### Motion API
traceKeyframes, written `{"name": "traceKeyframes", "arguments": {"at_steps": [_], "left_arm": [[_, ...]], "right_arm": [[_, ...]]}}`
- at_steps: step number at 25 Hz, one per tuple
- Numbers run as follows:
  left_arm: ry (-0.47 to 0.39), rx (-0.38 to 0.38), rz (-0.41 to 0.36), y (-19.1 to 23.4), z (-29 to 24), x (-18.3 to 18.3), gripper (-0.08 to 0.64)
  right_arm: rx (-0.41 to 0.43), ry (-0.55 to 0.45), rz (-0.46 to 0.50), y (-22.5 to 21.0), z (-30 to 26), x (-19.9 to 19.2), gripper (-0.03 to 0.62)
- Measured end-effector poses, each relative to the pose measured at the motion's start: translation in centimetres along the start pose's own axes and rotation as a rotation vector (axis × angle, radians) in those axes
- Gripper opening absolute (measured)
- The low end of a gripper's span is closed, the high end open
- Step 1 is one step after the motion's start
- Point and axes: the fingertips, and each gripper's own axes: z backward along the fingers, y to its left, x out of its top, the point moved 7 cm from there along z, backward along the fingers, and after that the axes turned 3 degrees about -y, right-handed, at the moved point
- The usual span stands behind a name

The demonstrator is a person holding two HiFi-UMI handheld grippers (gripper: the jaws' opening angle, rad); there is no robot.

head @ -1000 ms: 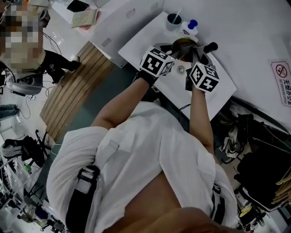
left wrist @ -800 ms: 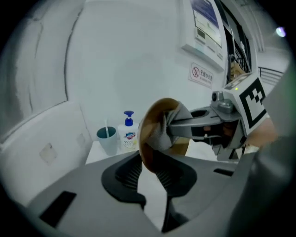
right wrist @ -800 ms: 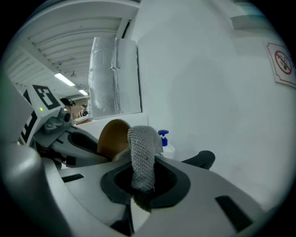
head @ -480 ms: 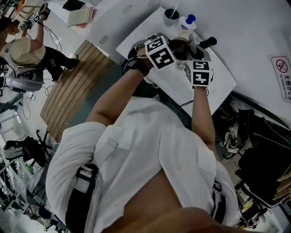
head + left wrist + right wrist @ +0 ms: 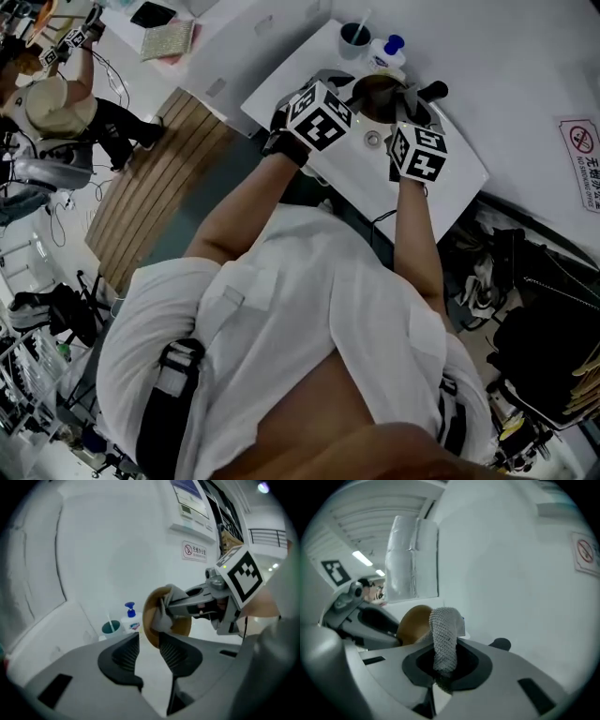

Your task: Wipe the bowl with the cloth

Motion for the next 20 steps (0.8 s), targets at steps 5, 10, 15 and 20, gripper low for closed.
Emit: {"name": "traceKeyframes", "arguments": {"at_steps": [5,10,15,20], "left_arm": [[-0.006,0.022,0.082,-1.0,-0.8,-1.0,0.132],[0.022,0.022,0.059,-0.5,-1.4,-0.5,0.066],[0.127,0.018,-0.115,-0.5,-1.2,0.1,0.044],[0.24,-0.013,-0.313,-1.2,-1.0,0.5,0.038]], "right_arm": [[-0.043,-0.035,-0.121,-0.5,0.2,-0.6,0.051],[-0.021,-0.02,-0.121,-0.4,0.0,-0.8,0.051],[0.0,0.053,-0.012,-0.1,-0.4,-1.5,0.054],[0.043,0.133,0.274,1.1,-0.8,-1.7,0.054]]}}
